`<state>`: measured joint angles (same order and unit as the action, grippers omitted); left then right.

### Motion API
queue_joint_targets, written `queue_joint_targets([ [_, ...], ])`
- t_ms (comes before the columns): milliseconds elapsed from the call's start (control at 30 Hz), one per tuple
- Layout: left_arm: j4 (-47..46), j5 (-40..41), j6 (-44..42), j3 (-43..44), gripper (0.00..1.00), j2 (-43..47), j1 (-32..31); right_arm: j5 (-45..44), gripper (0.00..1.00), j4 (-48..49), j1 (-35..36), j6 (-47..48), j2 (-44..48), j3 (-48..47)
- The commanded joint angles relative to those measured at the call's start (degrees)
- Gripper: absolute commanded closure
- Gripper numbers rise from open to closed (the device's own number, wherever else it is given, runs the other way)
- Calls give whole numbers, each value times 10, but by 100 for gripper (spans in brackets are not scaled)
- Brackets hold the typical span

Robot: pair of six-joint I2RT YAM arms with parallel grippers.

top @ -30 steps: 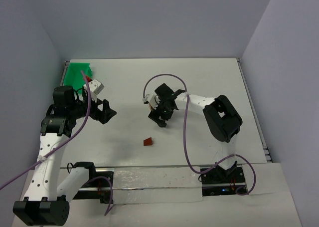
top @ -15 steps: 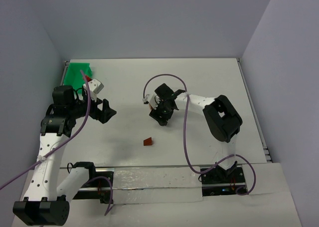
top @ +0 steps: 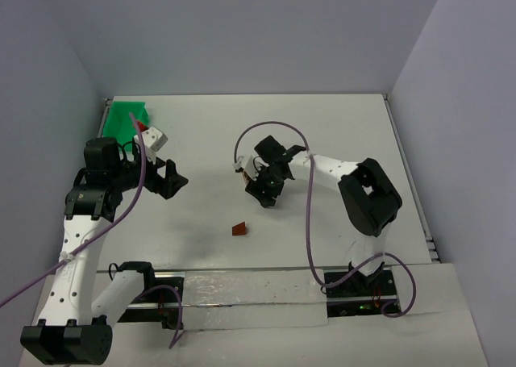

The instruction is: Build the wood block tower

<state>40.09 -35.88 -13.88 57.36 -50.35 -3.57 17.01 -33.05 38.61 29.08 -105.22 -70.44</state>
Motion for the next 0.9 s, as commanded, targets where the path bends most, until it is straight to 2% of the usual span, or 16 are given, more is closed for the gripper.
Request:
queue_joint_targets([
  [0, 5, -25, -18, 27, 1, 7, 3, 61, 45, -60, -14, 80, 75, 5],
  [233, 14, -53, -23, 32, 1, 1, 3, 108, 50, -139, -40, 233, 126, -15],
  [333, 17, -62, -24, 37, 1, -10, 3, 109, 50, -195, -52, 314, 114, -73],
  [633, 24, -94, -26, 47, 1, -24, 3, 155, 55, -378, -90, 517, -10, -316],
  [867, -3, -107, -7, 43, 1, -32, 3, 154, 57, -430, -85, 536, -114, -466],
])
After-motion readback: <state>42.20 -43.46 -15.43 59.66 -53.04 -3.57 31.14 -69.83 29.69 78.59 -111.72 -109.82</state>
